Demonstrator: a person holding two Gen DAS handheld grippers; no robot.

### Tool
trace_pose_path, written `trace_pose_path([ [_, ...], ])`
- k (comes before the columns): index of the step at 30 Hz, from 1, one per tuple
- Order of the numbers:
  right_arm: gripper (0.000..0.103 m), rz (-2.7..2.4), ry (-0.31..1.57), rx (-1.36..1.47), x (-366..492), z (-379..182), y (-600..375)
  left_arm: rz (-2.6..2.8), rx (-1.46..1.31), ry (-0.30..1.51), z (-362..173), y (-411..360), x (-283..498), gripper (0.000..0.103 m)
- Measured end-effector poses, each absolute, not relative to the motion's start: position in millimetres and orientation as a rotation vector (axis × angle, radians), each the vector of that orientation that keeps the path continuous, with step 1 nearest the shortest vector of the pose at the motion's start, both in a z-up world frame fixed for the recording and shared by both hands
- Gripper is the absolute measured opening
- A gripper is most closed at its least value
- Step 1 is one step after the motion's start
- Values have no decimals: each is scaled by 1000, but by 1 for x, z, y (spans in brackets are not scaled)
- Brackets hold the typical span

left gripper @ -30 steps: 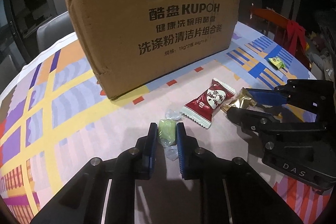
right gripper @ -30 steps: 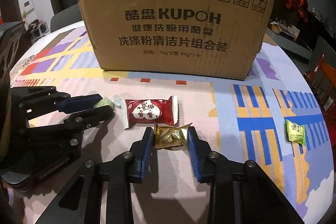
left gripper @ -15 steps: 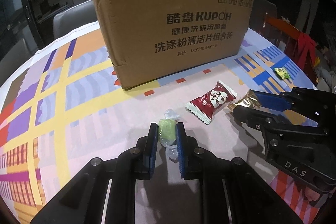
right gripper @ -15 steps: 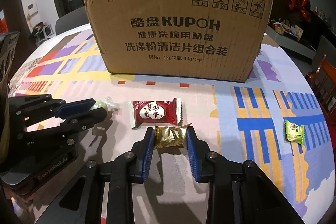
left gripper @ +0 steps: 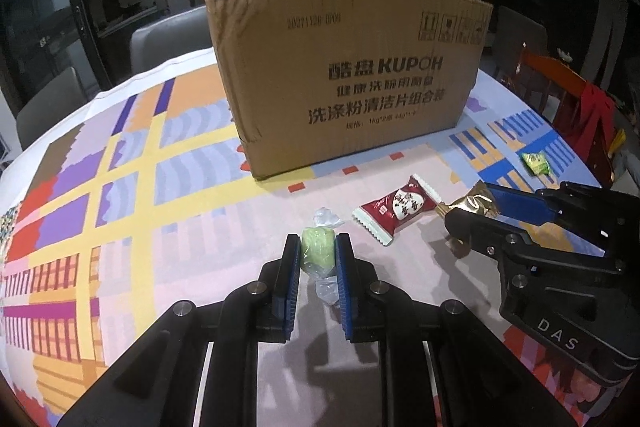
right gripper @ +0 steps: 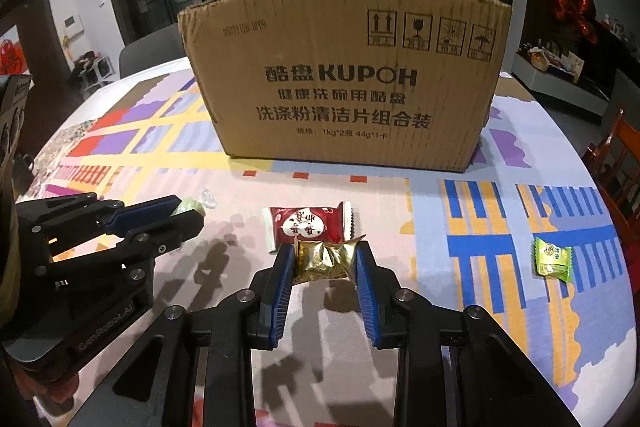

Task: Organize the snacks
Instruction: 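Lift the green sweet and gold candy and carry them over the box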

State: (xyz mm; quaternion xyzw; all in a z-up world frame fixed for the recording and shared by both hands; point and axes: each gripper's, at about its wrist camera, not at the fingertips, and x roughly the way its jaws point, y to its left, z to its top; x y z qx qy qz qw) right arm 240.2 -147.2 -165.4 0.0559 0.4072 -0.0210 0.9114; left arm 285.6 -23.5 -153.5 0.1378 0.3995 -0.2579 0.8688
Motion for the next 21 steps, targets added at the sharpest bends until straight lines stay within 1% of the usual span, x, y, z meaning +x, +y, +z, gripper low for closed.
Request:
trace_pose_path([
  [21,32,0,772,107,227,-127,-161,-363,213,788,-111,-25,265,18],
])
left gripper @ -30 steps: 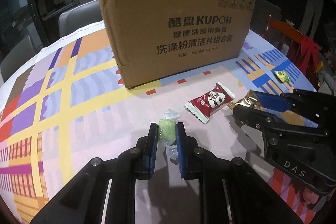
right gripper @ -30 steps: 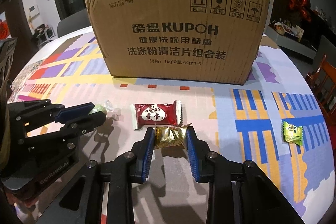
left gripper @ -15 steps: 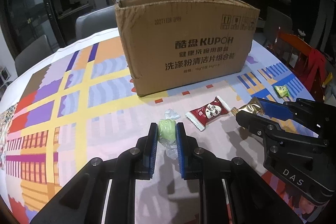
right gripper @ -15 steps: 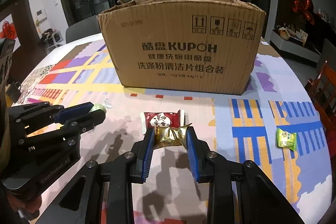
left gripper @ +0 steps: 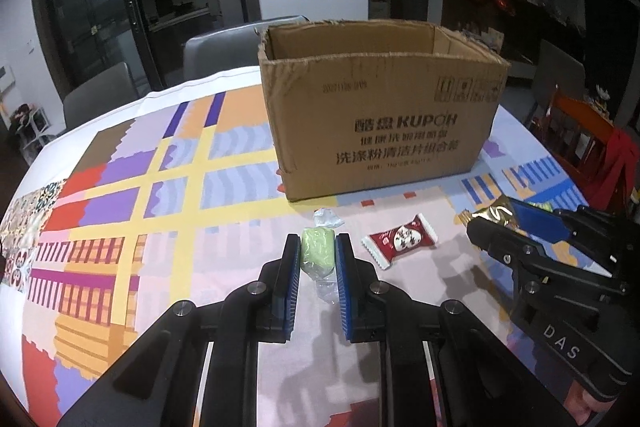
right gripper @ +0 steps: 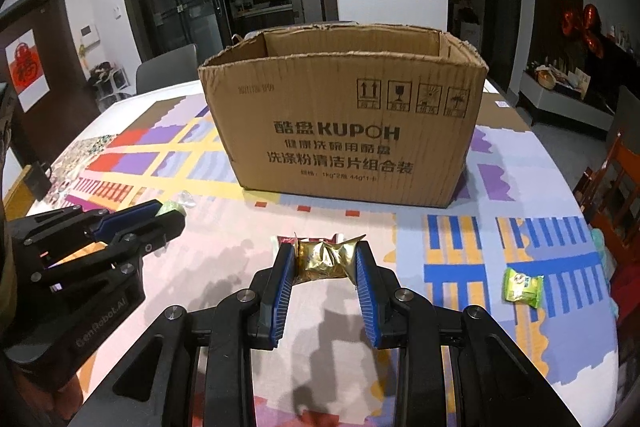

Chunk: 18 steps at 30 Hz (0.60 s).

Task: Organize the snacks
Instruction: 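Lift the green sweet and gold candy and carry them over the box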

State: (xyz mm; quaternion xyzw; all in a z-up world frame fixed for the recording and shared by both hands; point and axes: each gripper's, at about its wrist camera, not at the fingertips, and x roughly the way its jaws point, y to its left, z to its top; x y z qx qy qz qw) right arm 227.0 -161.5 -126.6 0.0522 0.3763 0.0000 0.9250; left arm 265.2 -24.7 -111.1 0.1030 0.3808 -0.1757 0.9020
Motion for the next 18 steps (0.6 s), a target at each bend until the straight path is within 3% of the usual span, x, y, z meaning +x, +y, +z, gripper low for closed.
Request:
trace_pose_path([
  [18,32,-6,720,105,236,-92,-181,-294,158,763,-77,-33,270,18],
])
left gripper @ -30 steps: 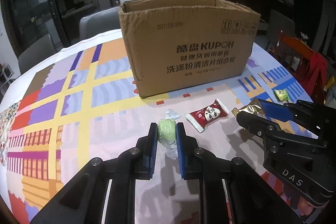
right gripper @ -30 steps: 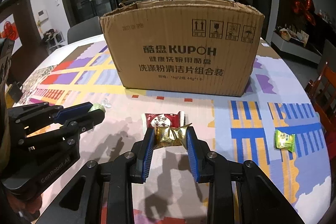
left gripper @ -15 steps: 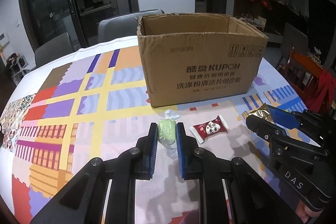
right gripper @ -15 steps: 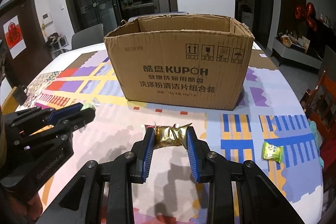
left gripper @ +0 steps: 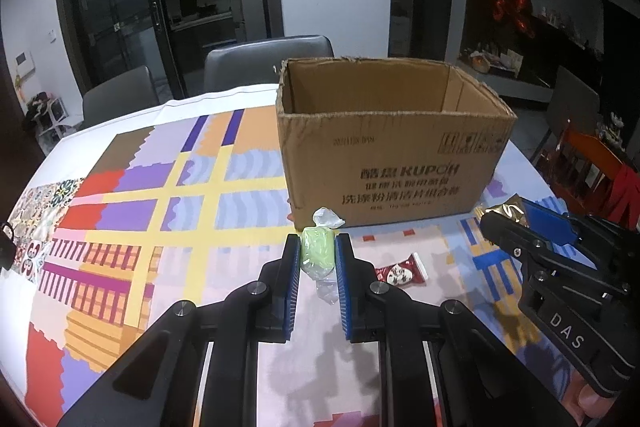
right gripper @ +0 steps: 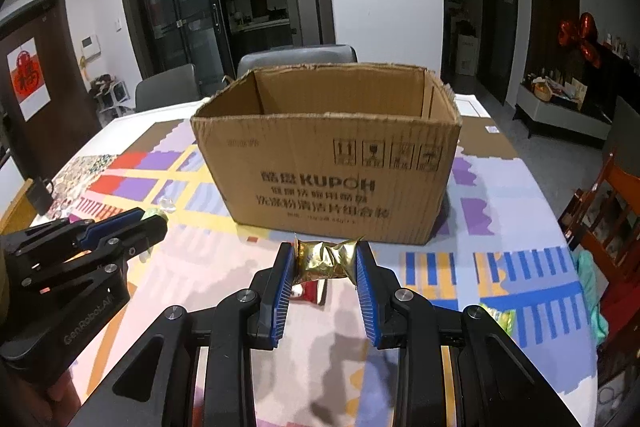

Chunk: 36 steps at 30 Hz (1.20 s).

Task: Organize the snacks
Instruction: 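Lift the green sweet and gold candy and carry them over the box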

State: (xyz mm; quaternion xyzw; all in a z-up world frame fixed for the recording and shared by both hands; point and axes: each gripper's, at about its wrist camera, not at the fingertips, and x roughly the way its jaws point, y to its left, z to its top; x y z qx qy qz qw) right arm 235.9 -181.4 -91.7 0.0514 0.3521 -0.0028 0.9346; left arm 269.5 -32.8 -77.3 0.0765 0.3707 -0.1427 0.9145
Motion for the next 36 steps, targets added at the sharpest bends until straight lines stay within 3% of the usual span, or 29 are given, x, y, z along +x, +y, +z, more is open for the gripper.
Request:
trace_pose_path([
  [36,32,-29,607,106,277,-17,-219,-300,140,691,-12,-72,326,18],
])
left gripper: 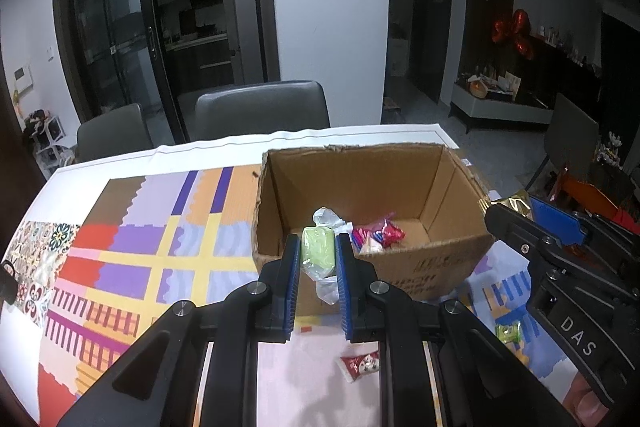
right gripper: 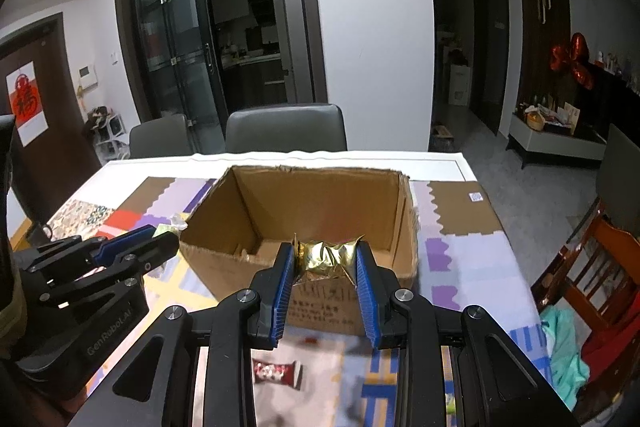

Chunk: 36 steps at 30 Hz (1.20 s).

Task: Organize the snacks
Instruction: 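Lift the green sweet and gold candy and carry them over the box, then open both tools to drop the green sweet and gold candy into the box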

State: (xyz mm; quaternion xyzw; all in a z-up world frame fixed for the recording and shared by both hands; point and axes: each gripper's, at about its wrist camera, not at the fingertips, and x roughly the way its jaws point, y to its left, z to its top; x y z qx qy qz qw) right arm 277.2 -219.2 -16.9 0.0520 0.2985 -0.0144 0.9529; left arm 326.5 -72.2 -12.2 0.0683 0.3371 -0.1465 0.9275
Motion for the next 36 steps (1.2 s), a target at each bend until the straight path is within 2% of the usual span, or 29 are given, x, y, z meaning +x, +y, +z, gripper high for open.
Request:
trace_pose_path([
  [15,32,-40,588,94,307,-5,-225,-305,157,670,-6,-87,359,18],
  [36,32,-50,630,100,356,-25,-235,-307,147,694,-26,-100,402,18],
])
